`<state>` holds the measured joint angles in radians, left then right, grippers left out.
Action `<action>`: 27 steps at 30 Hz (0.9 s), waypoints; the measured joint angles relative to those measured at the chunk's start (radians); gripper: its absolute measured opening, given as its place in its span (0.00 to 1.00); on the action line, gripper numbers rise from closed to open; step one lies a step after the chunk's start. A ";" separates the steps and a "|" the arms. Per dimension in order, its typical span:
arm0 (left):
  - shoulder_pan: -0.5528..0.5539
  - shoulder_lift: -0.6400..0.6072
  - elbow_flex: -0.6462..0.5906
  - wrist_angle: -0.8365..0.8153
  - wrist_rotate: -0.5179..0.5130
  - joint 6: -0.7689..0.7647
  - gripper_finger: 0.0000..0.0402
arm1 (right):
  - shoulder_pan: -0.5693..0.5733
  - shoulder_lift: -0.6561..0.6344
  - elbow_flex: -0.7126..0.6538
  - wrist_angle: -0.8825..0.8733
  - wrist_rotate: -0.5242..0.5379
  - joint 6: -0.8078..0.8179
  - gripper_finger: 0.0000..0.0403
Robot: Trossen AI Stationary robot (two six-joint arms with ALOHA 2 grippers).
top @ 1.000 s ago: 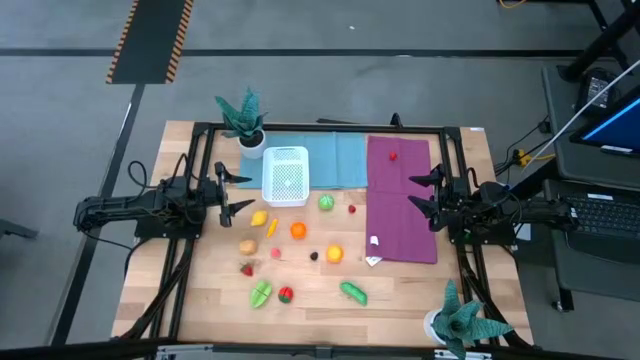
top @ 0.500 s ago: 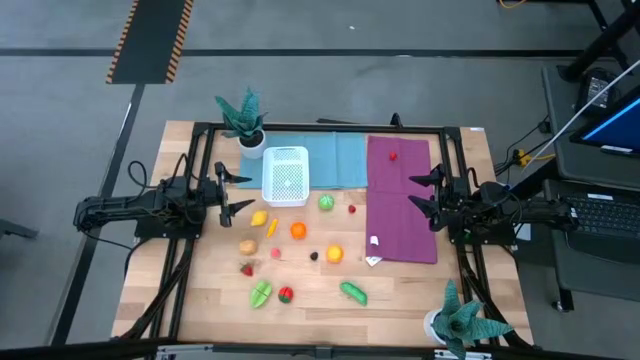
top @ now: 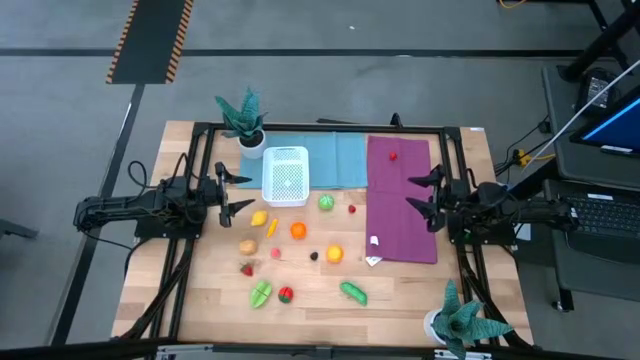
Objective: Pick and placing Produce into tupperware
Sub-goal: Put the red cherry into the white basket
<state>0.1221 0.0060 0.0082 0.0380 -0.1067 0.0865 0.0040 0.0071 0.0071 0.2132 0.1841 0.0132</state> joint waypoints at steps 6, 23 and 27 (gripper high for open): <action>0.000 0.001 0.000 0.000 0.000 -0.026 0.71 | 0.000 0.072 0.000 -0.063 0.023 0.009 0.71; 0.000 0.310 0.052 0.110 -0.063 -0.077 0.71 | 0.000 0.551 0.222 -0.064 0.289 0.003 0.71; 0.000 0.411 0.126 0.107 -0.063 -0.051 0.71 | 0.000 0.616 0.302 -0.058 0.299 -0.073 0.71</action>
<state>0.1223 0.4168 0.1342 0.1448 -0.1699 0.0359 0.0040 0.6227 0.3090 0.1557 0.4827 -0.0603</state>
